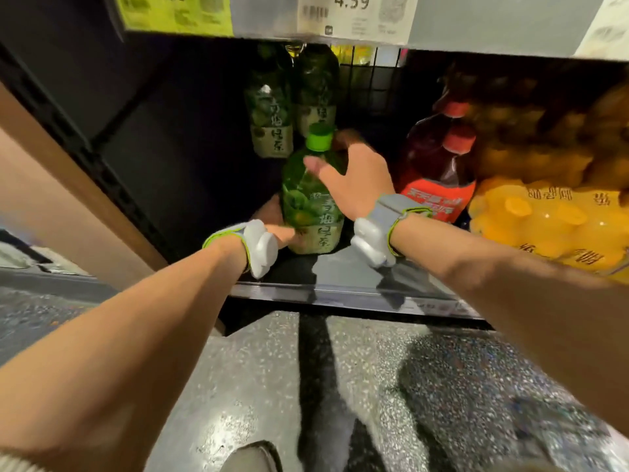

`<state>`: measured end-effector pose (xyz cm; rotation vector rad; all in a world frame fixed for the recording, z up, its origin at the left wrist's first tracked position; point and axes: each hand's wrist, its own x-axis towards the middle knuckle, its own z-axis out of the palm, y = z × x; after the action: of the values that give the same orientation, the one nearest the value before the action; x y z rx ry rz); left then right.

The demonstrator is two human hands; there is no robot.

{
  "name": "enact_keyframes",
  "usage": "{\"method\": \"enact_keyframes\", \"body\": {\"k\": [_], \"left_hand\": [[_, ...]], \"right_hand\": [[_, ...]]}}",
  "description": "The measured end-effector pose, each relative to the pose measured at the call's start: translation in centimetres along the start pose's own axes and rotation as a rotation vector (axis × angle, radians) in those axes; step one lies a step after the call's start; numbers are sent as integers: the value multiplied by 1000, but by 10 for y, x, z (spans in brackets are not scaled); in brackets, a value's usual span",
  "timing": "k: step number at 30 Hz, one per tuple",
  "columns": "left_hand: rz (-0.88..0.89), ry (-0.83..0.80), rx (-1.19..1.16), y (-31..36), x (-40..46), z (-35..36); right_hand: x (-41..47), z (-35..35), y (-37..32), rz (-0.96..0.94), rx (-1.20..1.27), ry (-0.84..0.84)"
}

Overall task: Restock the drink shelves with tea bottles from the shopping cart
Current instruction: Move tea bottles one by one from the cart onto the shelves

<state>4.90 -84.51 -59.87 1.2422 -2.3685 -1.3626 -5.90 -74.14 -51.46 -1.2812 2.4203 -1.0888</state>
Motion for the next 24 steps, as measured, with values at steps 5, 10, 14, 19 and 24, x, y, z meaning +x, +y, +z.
{"method": "enact_keyframes", "body": {"k": [5, 10, 14, 19, 24], "left_hand": [[46, 27, -191, -7, 0, 7], [35, 119, -137, -9, 2, 22], [21, 193, -159, -15, 11, 33], [-1, 226, -131, -20, 30, 36], [5, 338, -245, -27, 55, 46]], "right_hand": [[1, 15, 6, -16, -84, -4], [10, 20, 21, -59, -150, -90], [25, 27, 35, -137, -105, -46], [49, 36, 49, -210, 19, 21], [72, 46, 54, -227, 8, 69]]}}
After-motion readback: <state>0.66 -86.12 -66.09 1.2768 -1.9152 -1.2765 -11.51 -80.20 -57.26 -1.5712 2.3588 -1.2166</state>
